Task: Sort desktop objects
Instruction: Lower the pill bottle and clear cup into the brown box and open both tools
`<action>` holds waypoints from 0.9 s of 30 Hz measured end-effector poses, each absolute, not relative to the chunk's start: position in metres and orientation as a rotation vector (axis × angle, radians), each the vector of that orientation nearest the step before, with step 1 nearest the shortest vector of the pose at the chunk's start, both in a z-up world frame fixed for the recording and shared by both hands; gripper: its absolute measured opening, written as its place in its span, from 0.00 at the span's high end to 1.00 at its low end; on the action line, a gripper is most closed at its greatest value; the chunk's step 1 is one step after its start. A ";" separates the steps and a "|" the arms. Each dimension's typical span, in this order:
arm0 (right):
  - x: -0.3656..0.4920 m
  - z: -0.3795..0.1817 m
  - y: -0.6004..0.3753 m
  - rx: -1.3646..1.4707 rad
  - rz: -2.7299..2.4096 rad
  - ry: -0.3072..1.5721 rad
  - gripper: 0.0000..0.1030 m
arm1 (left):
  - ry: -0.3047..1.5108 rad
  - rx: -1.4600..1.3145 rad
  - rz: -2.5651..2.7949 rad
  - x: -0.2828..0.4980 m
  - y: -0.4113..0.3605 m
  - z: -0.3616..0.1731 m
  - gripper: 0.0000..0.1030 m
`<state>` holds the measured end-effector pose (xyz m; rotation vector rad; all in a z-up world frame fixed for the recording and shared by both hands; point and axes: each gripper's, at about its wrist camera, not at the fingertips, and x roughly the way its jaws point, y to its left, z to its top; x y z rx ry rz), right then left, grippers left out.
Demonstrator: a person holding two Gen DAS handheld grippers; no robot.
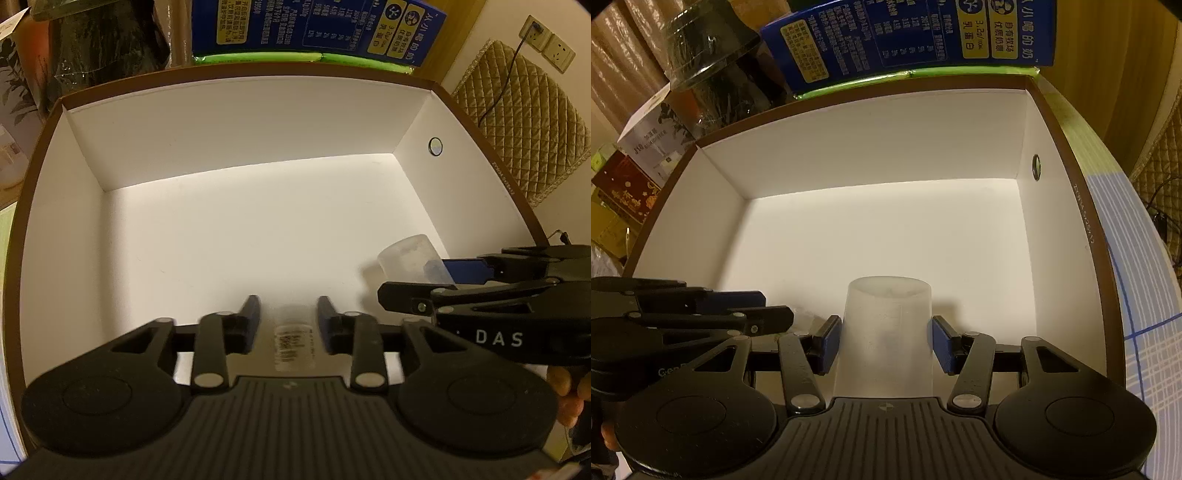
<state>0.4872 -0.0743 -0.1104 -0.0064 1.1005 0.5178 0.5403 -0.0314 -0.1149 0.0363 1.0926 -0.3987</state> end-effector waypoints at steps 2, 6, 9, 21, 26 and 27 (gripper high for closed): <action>0.486 -0.108 -0.074 -0.007 0.514 1.091 0.52 | 1.088 0.045 -0.398 0.539 -0.031 -0.113 0.66; 0.483 -0.108 -0.076 -0.013 0.511 1.089 0.47 | 1.079 0.048 -0.395 0.537 -0.029 -0.109 0.59; 0.481 -0.107 -0.079 -0.004 0.507 1.074 0.40 | 1.069 0.056 -0.385 0.535 -0.026 -0.106 0.54; 0.468 -0.090 -0.084 0.012 0.520 1.019 0.15 | 1.014 0.108 -0.358 0.520 -0.019 -0.088 0.33; 0.452 -0.071 -0.086 0.008 0.520 0.951 0.03 | 0.968 0.121 -0.339 0.508 -0.009 -0.072 0.22; 0.448 -0.066 -0.086 0.000 0.518 0.930 0.02 | 0.964 0.120 -0.336 0.506 -0.007 -0.069 0.20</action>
